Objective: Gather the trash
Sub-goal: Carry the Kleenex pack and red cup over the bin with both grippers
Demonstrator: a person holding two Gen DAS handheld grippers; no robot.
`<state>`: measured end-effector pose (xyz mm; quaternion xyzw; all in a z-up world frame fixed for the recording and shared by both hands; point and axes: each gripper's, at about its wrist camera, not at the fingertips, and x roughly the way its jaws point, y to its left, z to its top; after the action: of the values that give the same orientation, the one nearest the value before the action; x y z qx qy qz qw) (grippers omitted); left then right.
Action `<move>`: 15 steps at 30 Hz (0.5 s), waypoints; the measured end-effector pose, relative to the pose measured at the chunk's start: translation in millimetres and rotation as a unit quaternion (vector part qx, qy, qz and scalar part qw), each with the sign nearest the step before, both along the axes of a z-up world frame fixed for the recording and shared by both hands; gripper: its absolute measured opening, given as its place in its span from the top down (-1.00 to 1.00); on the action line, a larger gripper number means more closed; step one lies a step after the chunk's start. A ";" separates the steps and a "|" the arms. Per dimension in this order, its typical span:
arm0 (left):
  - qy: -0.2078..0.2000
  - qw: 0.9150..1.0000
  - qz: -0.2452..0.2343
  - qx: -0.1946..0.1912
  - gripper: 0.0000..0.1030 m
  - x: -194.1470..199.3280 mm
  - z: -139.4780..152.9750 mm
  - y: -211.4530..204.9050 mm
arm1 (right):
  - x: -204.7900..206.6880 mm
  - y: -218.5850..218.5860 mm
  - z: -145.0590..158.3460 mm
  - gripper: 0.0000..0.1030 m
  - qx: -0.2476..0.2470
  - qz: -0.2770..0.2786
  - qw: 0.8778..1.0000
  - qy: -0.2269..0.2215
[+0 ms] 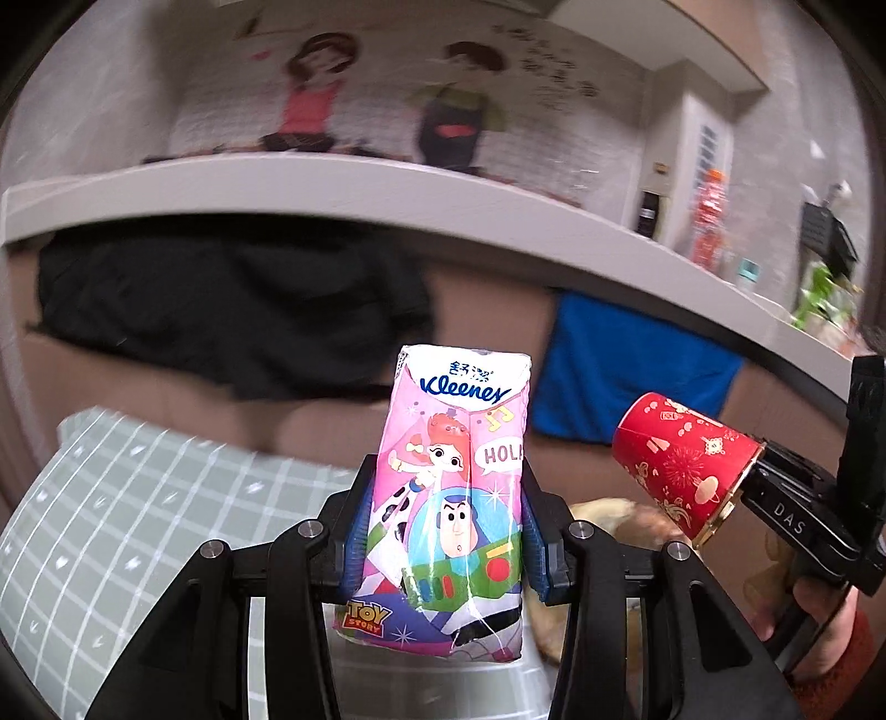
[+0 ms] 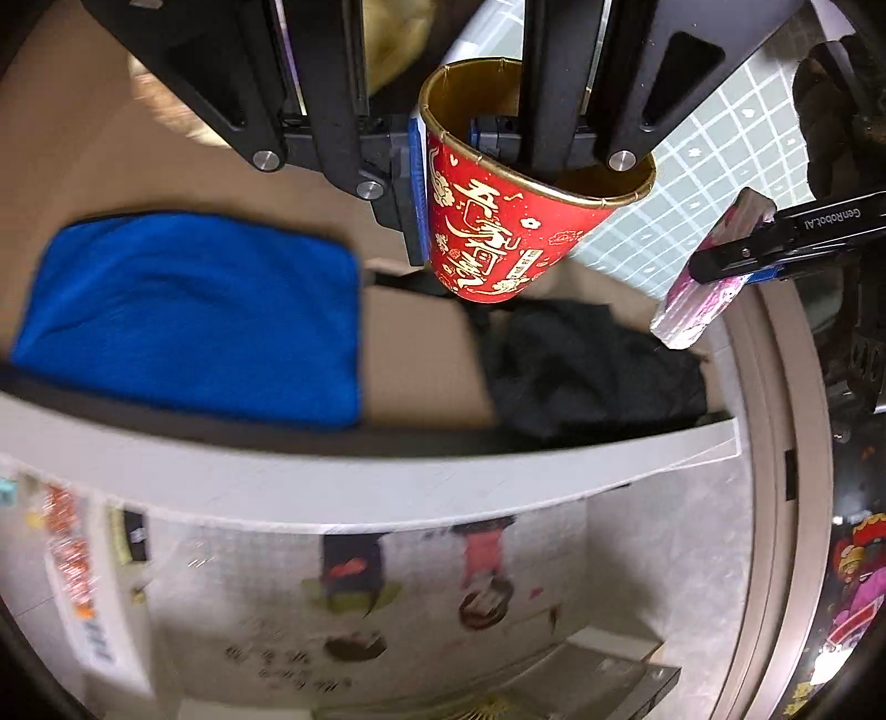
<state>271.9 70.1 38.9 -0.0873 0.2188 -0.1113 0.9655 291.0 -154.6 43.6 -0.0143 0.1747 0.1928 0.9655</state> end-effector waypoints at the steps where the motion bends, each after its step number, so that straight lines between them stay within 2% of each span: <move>1: -0.004 1.000 -0.008 0.002 0.12 0.7 2.9 -12.0 | -3.5 -12.7 3.7 0.80 0.000 -0.008 1.000 -0.005; 9: -0.015 0.997 -0.069 0.020 0.12 8.0 13.1 -95.3 | -23.8 -88.4 10.9 0.80 -0.006 -0.065 0.998 -0.019; 15: -0.007 0.995 -0.098 0.024 0.12 13.0 7.0 -135.2 | -31.9 -127.6 4.8 0.80 0.006 -0.101 0.995 -0.016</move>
<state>284.9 -65.1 45.9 -0.0420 0.2221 -0.2003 0.9533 259.0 -282.2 48.4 0.0065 0.1582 0.0947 0.9828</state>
